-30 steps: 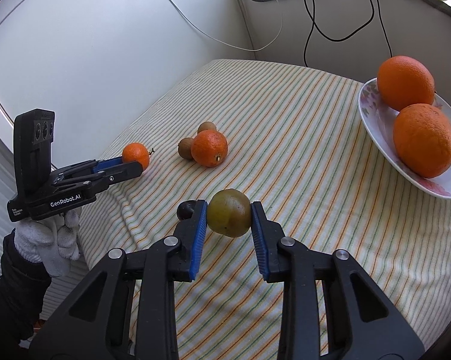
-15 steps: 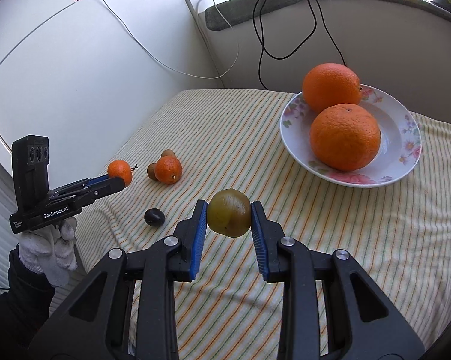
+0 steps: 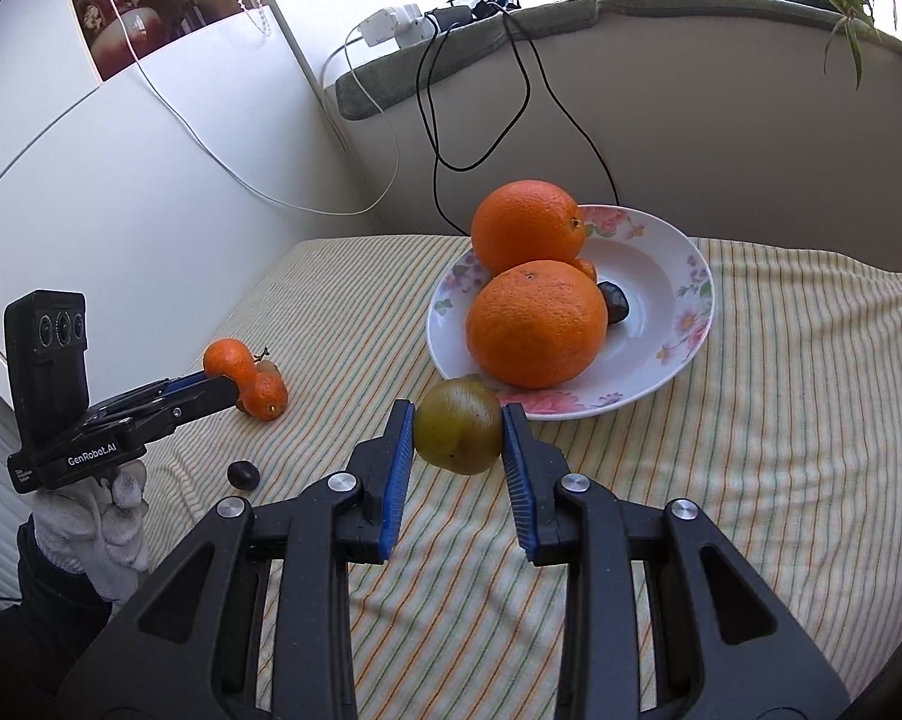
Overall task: Organize fruits
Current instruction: 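Carry tangerine and green plum over the bowl and open both grippers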
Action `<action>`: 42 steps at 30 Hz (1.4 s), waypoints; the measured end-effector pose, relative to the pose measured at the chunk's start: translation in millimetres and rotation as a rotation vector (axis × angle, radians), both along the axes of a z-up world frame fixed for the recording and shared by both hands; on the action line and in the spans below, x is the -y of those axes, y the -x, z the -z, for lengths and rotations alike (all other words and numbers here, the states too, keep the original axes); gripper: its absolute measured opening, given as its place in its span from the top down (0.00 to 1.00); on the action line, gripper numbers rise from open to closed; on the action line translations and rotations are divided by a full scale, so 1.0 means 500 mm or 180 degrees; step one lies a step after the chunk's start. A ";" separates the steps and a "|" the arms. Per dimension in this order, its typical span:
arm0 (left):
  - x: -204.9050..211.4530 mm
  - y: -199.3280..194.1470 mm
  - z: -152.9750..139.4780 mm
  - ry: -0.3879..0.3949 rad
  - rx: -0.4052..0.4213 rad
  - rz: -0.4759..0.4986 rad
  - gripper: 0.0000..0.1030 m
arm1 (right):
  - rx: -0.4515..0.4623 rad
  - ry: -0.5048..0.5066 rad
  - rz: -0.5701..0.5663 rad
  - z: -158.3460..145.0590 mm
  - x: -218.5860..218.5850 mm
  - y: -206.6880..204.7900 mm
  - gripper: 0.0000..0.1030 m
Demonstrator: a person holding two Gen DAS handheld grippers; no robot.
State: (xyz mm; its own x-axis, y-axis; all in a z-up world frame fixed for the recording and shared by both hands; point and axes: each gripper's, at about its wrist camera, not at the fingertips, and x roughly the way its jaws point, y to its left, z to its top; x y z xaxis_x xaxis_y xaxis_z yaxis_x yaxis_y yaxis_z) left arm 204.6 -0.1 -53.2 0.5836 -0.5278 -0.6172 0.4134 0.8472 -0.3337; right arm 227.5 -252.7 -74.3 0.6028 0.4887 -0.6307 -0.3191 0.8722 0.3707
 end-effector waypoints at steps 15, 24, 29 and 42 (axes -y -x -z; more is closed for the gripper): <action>0.096 -0.073 0.000 -0.0134 -0.0018 0.0168 0.66 | 0.0061 0.0095 0.0234 0.011 0.072 -0.061 0.71; 0.139 -0.108 0.008 -0.0287 0.0000 0.0184 0.66 | 0.0084 0.0167 0.0288 0.030 0.081 -0.098 0.71; 0.147 -0.118 0.013 -0.0316 -0.0004 0.0181 0.66 | 0.0072 0.0179 0.0333 0.040 0.090 -0.113 0.71; 0.156 -0.130 0.012 -0.0364 0.0022 0.0143 0.66 | 0.0048 0.0192 0.0360 0.051 0.091 -0.126 0.71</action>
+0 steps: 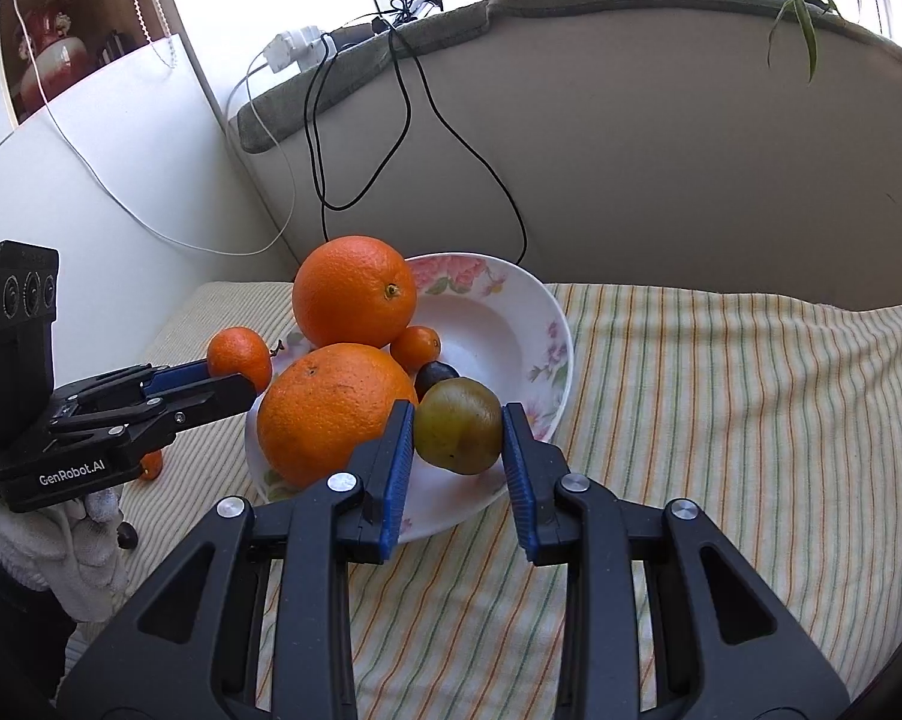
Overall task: Organize fruits
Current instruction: 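Carry tangerine and green plum over the bowl and open both grippers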
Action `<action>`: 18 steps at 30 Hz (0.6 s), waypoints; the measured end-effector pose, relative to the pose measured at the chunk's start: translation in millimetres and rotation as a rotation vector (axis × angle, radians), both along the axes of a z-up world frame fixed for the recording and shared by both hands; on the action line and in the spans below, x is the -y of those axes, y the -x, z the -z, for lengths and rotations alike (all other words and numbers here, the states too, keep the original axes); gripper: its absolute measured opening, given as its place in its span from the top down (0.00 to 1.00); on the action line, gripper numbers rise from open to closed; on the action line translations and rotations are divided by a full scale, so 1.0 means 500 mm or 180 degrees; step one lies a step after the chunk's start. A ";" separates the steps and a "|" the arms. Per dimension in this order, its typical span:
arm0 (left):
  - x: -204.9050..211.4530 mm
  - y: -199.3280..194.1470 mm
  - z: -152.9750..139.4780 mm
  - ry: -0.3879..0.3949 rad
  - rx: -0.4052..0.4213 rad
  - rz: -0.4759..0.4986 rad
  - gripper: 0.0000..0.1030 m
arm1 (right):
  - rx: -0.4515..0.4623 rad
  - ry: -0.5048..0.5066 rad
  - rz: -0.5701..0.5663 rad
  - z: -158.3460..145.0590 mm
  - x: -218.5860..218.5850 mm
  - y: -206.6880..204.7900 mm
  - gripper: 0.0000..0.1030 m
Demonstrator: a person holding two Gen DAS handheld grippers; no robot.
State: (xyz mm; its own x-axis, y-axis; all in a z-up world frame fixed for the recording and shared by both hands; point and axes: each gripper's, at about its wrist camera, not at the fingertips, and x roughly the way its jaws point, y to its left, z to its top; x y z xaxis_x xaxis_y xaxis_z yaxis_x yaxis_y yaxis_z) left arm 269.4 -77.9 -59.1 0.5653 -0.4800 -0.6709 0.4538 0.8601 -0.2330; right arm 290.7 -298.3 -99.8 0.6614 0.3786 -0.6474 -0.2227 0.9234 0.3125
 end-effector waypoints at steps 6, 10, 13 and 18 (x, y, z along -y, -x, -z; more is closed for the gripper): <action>0.010 -0.001 -0.002 -0.0024 0.0024 0.0015 0.66 | -0.0007 0.0002 0.0000 0.001 -0.001 -0.001 0.70; 0.013 0.000 -0.002 -0.0054 0.0034 0.0008 0.66 | 0.0006 0.0034 -0.0016 0.000 -0.007 -0.001 0.70; 0.014 0.000 -0.005 -0.0045 0.0042 0.0000 0.66 | 0.0016 0.0061 -0.0012 -0.001 -0.008 0.000 0.70; 0.014 0.003 -0.010 -0.0071 0.0090 0.0001 0.57 | 0.0030 0.0091 0.0022 -0.004 -0.006 -0.001 0.69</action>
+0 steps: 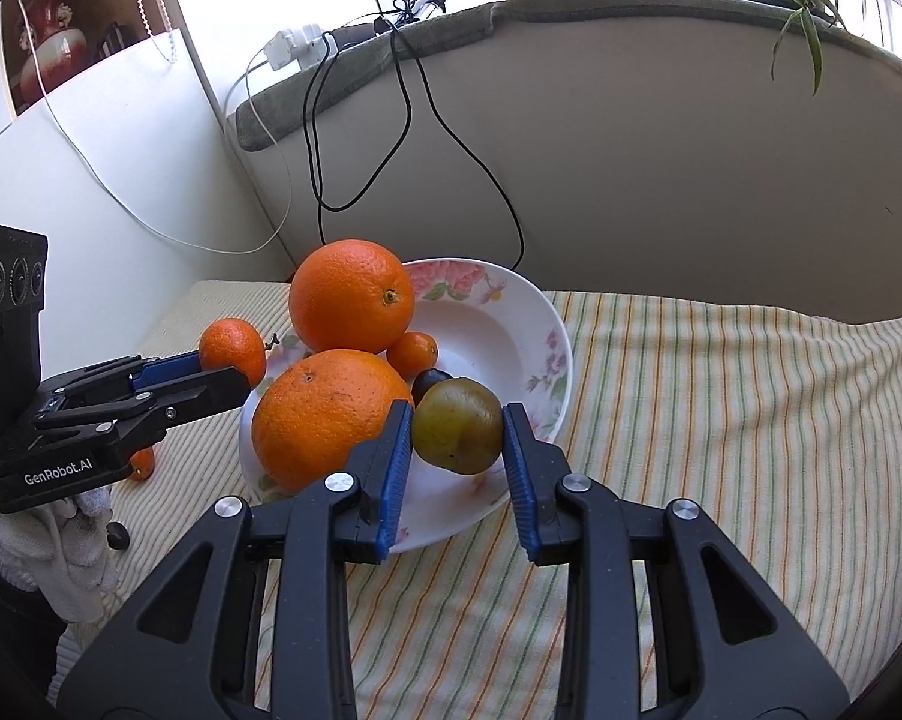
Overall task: Organize fruits
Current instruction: 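Carry tangerine and green plum over the bowl and open both grippers, then withdraw both grippers from the bowl toward the remaining fruits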
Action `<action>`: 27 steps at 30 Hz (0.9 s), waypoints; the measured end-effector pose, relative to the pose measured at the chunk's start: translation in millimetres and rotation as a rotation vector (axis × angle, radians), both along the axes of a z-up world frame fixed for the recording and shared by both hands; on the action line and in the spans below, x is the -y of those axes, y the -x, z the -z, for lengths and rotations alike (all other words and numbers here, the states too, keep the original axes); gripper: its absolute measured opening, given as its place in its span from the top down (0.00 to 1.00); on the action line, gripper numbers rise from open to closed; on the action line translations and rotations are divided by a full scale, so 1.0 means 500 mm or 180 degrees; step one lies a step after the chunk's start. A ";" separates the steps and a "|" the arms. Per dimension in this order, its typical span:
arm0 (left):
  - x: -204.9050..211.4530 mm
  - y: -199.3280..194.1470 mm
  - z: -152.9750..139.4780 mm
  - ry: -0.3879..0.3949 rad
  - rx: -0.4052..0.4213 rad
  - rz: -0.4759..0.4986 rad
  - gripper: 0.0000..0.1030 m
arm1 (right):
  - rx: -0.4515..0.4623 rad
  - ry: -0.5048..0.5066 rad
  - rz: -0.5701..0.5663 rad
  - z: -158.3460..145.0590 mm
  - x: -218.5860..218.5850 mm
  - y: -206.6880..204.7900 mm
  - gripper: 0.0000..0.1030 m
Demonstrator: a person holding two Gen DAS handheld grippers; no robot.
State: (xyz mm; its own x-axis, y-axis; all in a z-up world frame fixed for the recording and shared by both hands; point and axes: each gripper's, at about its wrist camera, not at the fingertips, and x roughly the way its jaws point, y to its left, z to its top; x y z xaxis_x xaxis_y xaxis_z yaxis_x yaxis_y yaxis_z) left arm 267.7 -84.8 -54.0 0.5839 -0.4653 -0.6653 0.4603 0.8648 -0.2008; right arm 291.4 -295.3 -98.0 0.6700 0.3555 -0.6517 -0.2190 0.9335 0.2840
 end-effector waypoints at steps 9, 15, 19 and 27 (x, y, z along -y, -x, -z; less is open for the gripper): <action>-0.002 0.010 -0.018 -0.0002 0.0105 -0.0031 0.50 | 0.0164 0.0031 0.0064 -0.025 0.005 0.010 0.36; -0.002 0.024 -0.030 -0.0023 0.0170 -0.0026 0.48 | 0.0210 0.0067 0.0091 -0.038 0.001 0.022 0.29; -0.007 0.038 -0.041 -0.0032 0.0230 -0.0045 0.44 | 0.0234 0.0069 0.0128 -0.047 0.000 0.032 0.26; -0.024 0.073 -0.063 -0.0047 0.0314 -0.0121 0.34 | 0.0304 0.0151 0.0182 -0.067 -0.003 0.059 0.23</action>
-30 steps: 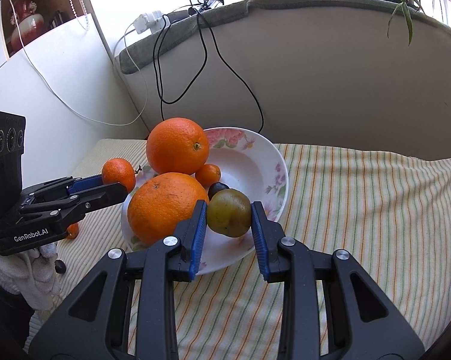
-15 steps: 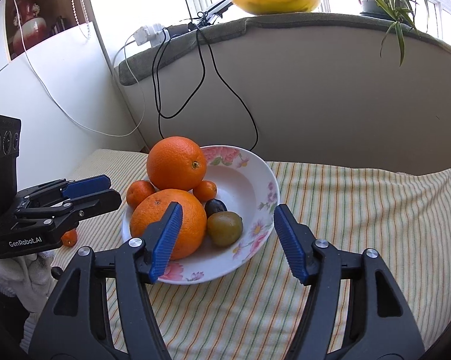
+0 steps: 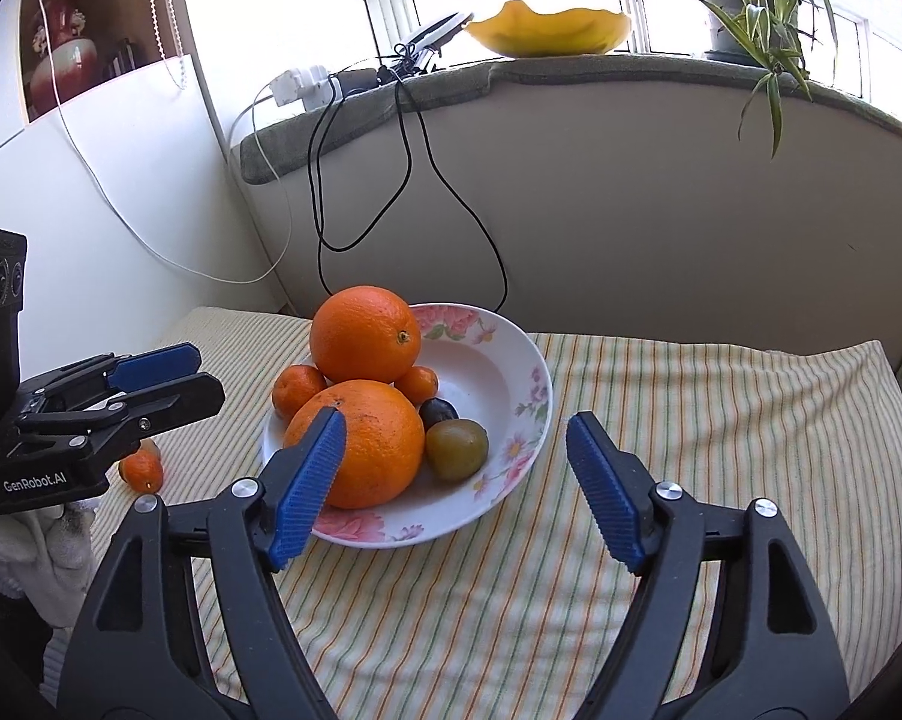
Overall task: Organize fruits
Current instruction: 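Withdraw both grippers from the bowl toward the remaining fruits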
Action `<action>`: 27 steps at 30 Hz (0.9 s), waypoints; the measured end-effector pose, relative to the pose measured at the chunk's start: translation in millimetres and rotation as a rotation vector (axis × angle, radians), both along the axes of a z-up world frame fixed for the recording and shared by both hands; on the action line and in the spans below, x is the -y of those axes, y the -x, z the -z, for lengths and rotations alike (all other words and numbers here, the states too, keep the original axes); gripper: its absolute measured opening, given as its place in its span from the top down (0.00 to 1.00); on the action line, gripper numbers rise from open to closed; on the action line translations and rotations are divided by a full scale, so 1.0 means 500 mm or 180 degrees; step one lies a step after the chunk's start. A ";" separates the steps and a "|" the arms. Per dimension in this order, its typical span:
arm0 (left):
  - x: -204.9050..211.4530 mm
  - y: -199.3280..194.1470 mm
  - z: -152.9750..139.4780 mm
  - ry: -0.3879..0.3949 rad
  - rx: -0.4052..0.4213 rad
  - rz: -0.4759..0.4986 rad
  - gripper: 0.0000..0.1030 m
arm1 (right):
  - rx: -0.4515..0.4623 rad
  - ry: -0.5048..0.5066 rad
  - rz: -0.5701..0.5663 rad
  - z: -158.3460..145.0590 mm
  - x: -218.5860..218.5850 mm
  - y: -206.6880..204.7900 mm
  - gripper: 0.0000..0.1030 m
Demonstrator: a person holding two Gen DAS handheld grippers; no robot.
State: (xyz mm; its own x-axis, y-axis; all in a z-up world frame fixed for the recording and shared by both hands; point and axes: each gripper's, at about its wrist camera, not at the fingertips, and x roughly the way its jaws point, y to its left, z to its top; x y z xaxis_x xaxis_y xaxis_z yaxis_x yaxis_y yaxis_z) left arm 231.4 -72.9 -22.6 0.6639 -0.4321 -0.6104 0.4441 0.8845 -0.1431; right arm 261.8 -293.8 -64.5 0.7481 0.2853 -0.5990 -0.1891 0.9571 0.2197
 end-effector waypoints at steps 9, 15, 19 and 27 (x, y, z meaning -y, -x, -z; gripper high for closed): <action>-0.039 0.040 -0.016 -0.0110 0.0130 -0.0160 0.29 | 0.0016 0.0078 -0.0040 -0.008 -0.033 0.042 0.23; -0.087 0.068 -0.012 -0.0078 0.0118 -0.0249 0.29 | 0.0012 0.0130 -0.0092 -0.017 -0.068 0.073 0.23; -0.141 0.090 -0.011 -0.0035 0.0134 -0.0376 0.29 | -0.0041 0.0142 -0.0219 -0.017 -0.103 0.095 0.23; -0.266 0.125 0.012 0.0010 0.0063 -0.0647 0.29 | -0.0035 0.0265 -0.0618 -0.006 -0.213 0.151 0.23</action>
